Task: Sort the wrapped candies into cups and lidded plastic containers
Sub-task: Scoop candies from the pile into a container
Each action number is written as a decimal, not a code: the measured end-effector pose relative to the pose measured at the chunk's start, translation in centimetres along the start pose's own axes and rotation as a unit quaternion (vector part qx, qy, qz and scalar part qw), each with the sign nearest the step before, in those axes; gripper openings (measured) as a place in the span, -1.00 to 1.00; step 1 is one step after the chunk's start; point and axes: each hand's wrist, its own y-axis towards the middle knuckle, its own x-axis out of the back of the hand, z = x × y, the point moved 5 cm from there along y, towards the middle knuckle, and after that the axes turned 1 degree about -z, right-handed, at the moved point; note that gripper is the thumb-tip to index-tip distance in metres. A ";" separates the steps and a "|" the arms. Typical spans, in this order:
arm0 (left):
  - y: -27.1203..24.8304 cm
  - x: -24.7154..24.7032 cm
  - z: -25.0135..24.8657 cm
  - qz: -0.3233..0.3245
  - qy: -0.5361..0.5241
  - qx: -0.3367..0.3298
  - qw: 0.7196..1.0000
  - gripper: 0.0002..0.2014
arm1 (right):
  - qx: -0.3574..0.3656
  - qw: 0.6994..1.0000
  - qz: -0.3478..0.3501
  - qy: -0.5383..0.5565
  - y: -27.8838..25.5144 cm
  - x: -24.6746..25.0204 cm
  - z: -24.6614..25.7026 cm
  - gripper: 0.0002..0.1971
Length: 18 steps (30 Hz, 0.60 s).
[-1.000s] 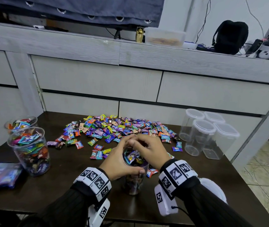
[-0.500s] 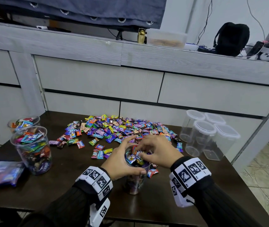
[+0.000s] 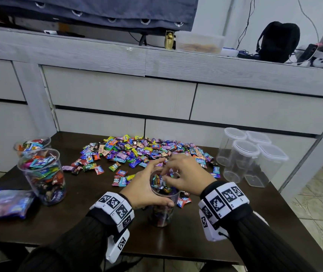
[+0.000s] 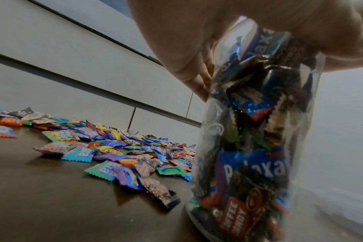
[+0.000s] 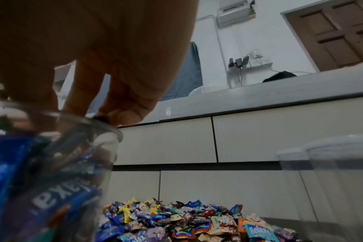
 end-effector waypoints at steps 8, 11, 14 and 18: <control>-0.6 1.7 -0.7 0.004 0.115 -0.032 0.993 -0.05 | -0.057 0.986 -0.111 0.114 -0.4 -0.3 -1.2 -0.91; -1.3 3.6 -0.7 0.004 0.180 -0.045 0.983 -0.21 | -0.103 0.973 -0.158 0.131 -0.8 -0.8 -2.7 -0.91; -2.6 6.2 0.1 -0.015 0.241 -0.020 0.970 -0.26 | -0.175 0.980 -0.041 0.084 -1.1 -3.5 -4.5 -0.95; -4.2 9.9 0.6 -0.050 0.361 0.006 0.931 -0.26 | -0.242 0.957 0.155 -0.025 -2.7 -8.5 -6.5 -0.73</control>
